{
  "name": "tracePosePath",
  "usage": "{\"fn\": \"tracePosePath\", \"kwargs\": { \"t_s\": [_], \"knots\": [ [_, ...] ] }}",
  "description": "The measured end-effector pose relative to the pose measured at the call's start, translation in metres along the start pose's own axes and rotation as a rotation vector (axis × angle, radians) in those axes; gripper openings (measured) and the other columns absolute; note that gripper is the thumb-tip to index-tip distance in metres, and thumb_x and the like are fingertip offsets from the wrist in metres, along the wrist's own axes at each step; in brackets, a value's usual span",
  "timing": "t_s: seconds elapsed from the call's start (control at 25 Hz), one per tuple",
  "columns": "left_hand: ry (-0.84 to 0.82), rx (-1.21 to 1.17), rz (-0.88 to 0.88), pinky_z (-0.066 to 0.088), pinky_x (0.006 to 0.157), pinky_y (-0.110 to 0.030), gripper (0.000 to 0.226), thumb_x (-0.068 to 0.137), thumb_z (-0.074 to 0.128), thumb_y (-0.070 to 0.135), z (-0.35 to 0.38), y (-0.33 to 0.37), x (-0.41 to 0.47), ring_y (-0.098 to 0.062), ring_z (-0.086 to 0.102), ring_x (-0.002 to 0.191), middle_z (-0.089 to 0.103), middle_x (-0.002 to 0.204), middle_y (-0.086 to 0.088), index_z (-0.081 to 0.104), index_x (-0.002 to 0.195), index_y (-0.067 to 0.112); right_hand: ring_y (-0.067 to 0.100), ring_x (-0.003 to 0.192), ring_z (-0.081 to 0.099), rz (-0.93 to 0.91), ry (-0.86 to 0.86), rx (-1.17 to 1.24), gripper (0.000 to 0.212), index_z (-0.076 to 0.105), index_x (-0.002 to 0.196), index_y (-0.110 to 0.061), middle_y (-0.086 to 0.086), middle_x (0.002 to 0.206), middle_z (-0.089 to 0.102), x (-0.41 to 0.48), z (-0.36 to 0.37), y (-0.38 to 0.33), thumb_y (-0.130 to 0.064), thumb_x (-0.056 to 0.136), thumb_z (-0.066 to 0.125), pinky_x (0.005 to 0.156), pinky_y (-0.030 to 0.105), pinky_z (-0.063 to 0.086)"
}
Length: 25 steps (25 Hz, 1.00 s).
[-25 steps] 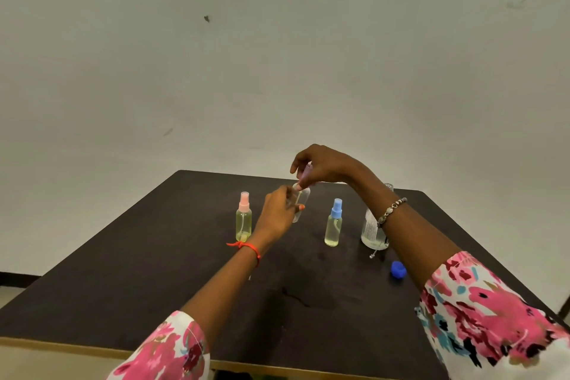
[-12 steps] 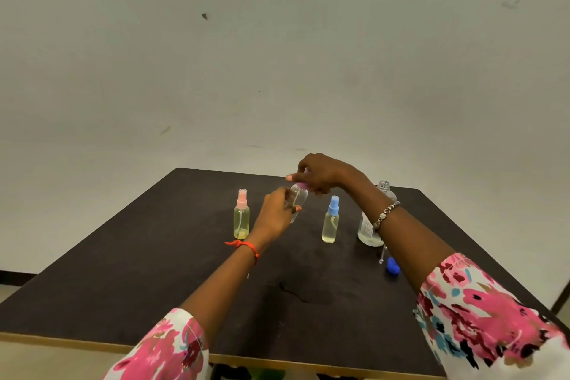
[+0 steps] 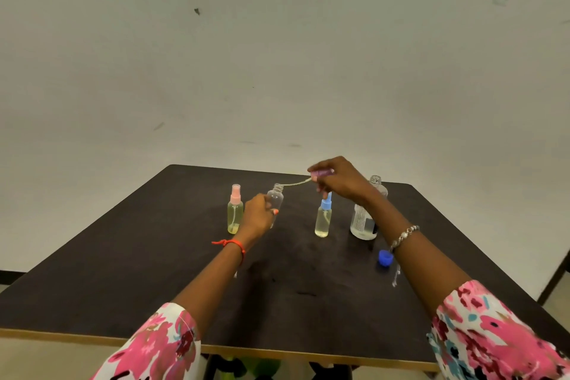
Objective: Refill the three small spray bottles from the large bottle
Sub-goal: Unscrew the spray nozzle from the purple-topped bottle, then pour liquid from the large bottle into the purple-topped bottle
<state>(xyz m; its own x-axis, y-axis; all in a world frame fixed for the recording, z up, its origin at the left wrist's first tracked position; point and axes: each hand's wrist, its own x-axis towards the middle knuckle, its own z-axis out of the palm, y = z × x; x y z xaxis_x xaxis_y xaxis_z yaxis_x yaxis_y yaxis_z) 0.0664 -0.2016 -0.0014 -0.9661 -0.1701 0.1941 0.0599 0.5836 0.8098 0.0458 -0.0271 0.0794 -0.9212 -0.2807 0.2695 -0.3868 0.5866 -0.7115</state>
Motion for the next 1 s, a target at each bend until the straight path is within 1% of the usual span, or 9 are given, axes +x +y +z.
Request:
{"fn": "tracePosePath", "kwargs": {
  "t_s": [0.08,0.16,0.2,0.28,0.36,0.4,0.6,0.76,1.0],
  "knots": [
    [0.064,-0.008,-0.044,0.043,0.091,-0.034,0.029,0.09,0.049,0.004,-0.001,-0.002,-0.002,-0.035,0.054,0.112,0.058,0.119,-0.025,0.051,0.116,-0.008,0.024,0.054,0.058,0.077,0.079,0.097,0.016,0.062,0.097,0.004,0.016,0.071,0.061,-0.012,0.016,0.027,-0.007,0.09,0.054,0.045,0.019,0.049],
    [0.098,-0.023,-0.056,0.043,0.088,-0.034,0.028,0.09,0.049,0.004,-0.001,-0.002,-0.003,-0.035,0.055,0.11,0.058,0.117,-0.026,0.052,0.115,-0.009,0.023,0.055,0.06,0.114,0.109,0.117,0.016,0.062,0.088,0.005,0.02,0.075,0.062,-0.024,0.036,0.053,-0.008,0.09,0.054,0.047,0.02,0.051],
    [0.098,-0.037,-0.06,0.043,0.088,-0.034,0.028,0.091,0.049,0.004,0.0,-0.001,-0.002,-0.035,0.055,0.11,0.058,0.117,-0.025,0.052,0.116,-0.008,0.023,0.061,0.062,0.116,0.124,0.096,0.017,0.064,0.089,0.006,0.021,0.078,0.064,-0.03,0.047,0.066,-0.009,0.089,0.056,0.054,0.021,0.053],
    [0.09,-0.068,-0.064,0.044,0.09,-0.035,0.03,0.091,0.048,0.005,0.004,0.001,-0.001,-0.035,0.055,0.112,0.058,0.119,-0.025,0.049,0.118,-0.008,0.023,0.083,0.065,0.09,0.163,-0.01,0.022,0.067,0.102,0.002,0.017,0.092,0.069,-0.042,0.068,0.087,-0.013,0.086,0.061,0.076,0.028,0.054],
    [0.07,-0.105,-0.073,0.045,0.091,-0.037,0.03,0.091,0.048,0.004,0.007,0.004,0.0,-0.035,0.055,0.113,0.057,0.121,-0.023,0.049,0.119,-0.007,0.023,0.105,0.061,0.081,0.157,-0.068,0.03,0.063,0.112,-0.004,0.013,0.11,0.068,-0.054,0.083,0.098,-0.015,0.084,0.064,0.095,0.031,0.047],
    [0.059,-0.131,-0.08,0.046,0.091,-0.038,0.03,0.091,0.048,0.004,0.009,0.004,0.0,-0.035,0.055,0.112,0.057,0.12,-0.023,0.05,0.119,-0.007,0.022,0.11,0.059,0.09,0.14,-0.064,0.033,0.061,0.115,-0.005,0.012,0.115,0.066,-0.058,0.089,0.101,-0.014,0.084,0.064,0.098,0.029,0.043],
    [0.037,-0.192,-0.077,0.048,0.093,-0.04,0.033,0.089,0.052,0.005,0.015,0.004,0.001,-0.031,0.055,0.113,0.056,0.121,-0.022,0.048,0.12,-0.004,0.018,0.11,0.058,0.136,0.134,-0.051,0.036,0.06,0.118,-0.008,0.01,0.118,0.065,-0.065,0.101,0.108,-0.014,0.083,0.065,0.097,0.024,0.041],
    [0.024,-0.192,-0.083,0.046,0.095,-0.037,0.034,0.089,0.053,0.006,0.018,0.004,0.0,-0.029,0.053,0.115,0.055,0.123,-0.019,0.047,0.122,-0.003,0.016,0.112,0.056,0.13,0.127,-0.046,0.04,0.057,0.122,-0.009,0.008,0.122,0.062,-0.067,0.102,0.109,-0.014,0.083,0.065,0.092,0.015,0.036],
    [0.007,-0.196,-0.084,0.046,0.095,-0.037,0.038,0.089,0.054,0.006,0.02,0.004,-0.002,-0.028,0.052,0.115,0.054,0.123,-0.018,0.045,0.125,-0.002,0.018,0.118,0.052,0.153,0.094,-0.044,0.048,0.052,0.127,-0.011,0.009,0.128,0.057,-0.068,0.103,0.11,-0.019,0.083,0.066,0.095,0.02,0.035]
  ]
}}
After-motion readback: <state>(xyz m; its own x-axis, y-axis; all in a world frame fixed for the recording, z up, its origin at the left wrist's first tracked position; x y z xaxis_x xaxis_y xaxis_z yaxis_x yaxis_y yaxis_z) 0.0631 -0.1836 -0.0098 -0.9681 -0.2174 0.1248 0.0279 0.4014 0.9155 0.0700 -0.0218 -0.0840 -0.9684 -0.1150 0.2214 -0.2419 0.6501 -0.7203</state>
